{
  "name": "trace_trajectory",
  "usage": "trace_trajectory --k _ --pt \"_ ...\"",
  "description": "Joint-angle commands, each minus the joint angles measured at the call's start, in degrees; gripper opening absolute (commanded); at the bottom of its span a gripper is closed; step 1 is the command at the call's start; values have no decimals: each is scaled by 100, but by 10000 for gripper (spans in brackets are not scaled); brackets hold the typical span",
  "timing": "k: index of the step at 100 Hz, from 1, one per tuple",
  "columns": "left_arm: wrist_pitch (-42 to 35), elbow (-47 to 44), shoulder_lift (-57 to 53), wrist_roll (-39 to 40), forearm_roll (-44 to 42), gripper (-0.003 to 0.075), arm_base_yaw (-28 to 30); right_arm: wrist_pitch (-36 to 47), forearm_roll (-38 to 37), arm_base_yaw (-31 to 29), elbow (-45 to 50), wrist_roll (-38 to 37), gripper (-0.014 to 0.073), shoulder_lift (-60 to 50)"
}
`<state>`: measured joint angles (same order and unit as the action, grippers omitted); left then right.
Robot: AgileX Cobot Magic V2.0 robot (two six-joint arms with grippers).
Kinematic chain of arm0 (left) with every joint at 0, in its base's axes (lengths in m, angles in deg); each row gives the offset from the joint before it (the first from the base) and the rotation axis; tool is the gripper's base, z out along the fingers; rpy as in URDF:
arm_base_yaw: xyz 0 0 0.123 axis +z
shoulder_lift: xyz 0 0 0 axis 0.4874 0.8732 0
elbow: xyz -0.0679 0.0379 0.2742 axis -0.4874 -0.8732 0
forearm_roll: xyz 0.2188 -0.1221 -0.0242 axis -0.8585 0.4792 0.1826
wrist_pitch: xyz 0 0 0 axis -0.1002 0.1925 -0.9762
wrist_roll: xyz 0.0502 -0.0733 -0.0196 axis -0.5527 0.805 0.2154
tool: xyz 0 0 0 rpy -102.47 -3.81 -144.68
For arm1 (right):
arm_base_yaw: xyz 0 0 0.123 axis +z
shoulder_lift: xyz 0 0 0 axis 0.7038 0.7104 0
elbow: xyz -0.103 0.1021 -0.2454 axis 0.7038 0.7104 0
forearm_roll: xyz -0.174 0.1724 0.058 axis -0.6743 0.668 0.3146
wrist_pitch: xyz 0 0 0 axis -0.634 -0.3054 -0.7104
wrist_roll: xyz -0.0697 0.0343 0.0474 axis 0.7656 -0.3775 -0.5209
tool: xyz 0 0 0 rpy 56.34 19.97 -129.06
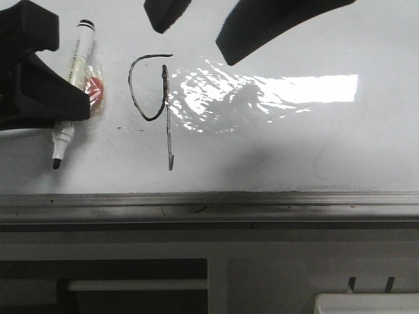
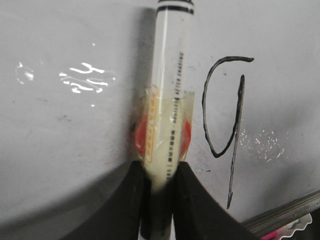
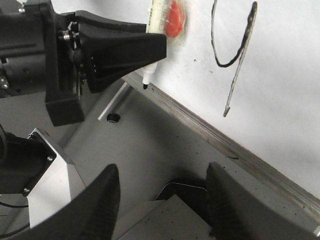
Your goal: Write number 9 on whiteboard
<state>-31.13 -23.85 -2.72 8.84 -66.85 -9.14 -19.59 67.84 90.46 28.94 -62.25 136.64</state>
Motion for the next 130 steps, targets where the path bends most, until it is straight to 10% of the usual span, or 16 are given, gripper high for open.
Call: trace_trajectory --k 1,45,85,103,112,130 --pt "-446 186 -1 68 69 -19 10 232 17 1 -154 54 337 -154" --pt "-446 186 -1 68 133 289 10 218 17 1 -154 54 337 -154" --pt "-434 186 -324 68 133 298 10 494 -209 1 -154 54 240 -263" --pt "-212 186 -1068 68 -86 295 10 877 -661 1 -98 54 -57 -668" --pt "51 186 -1547 50 -451 279 10 1293 -932 1 150 54 -71 -990" --pt "444 111 -2649 35 -1110 -20 10 2499 -1600 1 1281 54 -70 -1846"
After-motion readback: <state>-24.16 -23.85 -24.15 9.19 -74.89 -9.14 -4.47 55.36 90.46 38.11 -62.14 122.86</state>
